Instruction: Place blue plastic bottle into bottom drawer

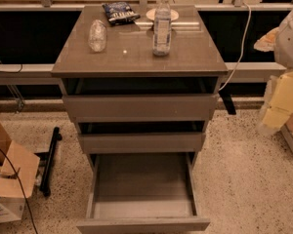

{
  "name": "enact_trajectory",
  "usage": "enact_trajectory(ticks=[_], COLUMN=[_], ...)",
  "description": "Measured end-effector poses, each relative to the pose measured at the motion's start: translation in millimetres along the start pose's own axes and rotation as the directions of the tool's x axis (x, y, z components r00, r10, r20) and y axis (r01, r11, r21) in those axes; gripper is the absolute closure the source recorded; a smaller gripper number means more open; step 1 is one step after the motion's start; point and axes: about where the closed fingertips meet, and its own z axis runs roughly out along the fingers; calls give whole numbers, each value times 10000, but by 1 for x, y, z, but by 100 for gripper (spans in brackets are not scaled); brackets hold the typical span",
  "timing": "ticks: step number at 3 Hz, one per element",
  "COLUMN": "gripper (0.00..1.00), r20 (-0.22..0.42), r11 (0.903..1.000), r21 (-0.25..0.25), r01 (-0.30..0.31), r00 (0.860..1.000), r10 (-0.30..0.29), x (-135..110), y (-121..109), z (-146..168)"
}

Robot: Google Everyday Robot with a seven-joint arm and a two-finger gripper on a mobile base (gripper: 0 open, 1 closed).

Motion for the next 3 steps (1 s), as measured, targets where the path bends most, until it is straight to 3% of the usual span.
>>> enact_trajectory(ticks=[1,2,3], gripper=[0,0,0], r20=[0,910,2447], r11=[10000,9997,9979], r21=[0,69,136], r01=[0,-222,-637], r00=[10000,9956,9678], r10=[0,215,584], x=[0,-15,-42], y=[0,-17,-59], z=[0,7,21])
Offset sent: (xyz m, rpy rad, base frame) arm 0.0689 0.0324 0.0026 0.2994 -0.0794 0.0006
